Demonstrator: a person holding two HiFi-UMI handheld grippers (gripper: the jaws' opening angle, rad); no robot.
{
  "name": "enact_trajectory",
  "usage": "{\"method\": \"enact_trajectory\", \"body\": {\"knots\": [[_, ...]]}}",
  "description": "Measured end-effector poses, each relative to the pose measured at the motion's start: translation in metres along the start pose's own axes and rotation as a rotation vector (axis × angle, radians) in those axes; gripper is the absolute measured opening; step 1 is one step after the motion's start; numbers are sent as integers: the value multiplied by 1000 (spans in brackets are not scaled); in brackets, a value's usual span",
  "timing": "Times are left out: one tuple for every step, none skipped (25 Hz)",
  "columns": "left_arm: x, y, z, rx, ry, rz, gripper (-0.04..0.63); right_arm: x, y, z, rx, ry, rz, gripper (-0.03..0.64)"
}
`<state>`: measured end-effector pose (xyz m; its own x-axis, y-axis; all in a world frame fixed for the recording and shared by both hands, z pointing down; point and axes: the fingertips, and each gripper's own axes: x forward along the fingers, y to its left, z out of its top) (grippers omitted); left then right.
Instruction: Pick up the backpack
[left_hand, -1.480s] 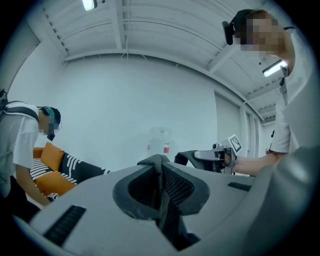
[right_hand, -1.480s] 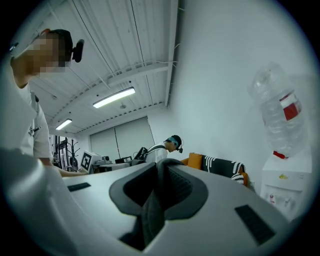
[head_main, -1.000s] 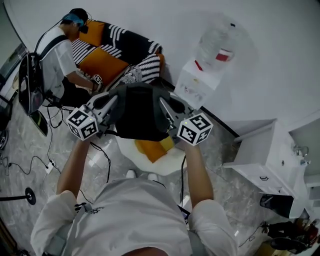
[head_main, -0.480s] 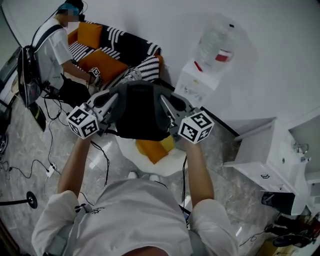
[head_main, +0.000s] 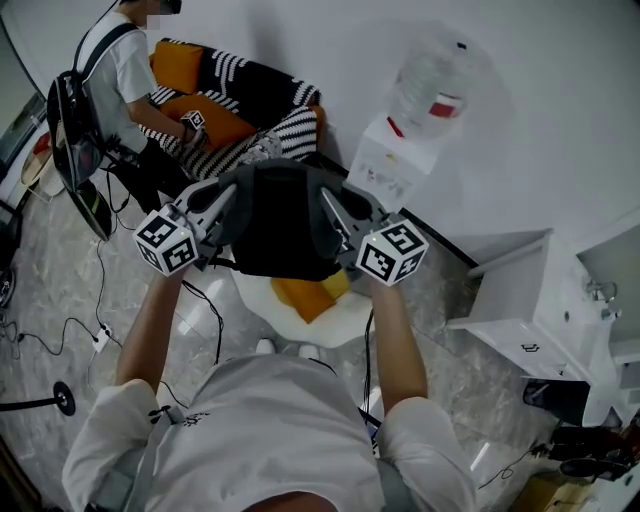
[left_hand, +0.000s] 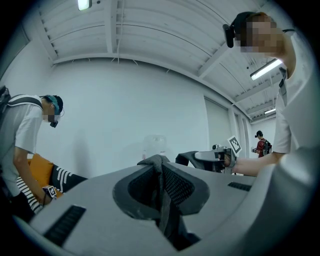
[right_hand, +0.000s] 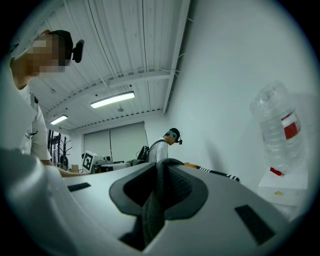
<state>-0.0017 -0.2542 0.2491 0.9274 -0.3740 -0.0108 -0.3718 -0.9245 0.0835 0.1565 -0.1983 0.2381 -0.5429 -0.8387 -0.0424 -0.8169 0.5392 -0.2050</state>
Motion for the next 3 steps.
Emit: {"method": "enact_trajectory", "body": {"knots": [[1, 0, 0, -1, 1, -1, 34, 0, 0, 0, 0, 0, -1, 46], [1, 0, 0, -2, 2, -1, 34, -1, -1, 0, 1, 0, -1, 46], [2, 0, 0, -3, 3, -1, 34, -1, -1, 0, 1, 0, -1, 46]]}}
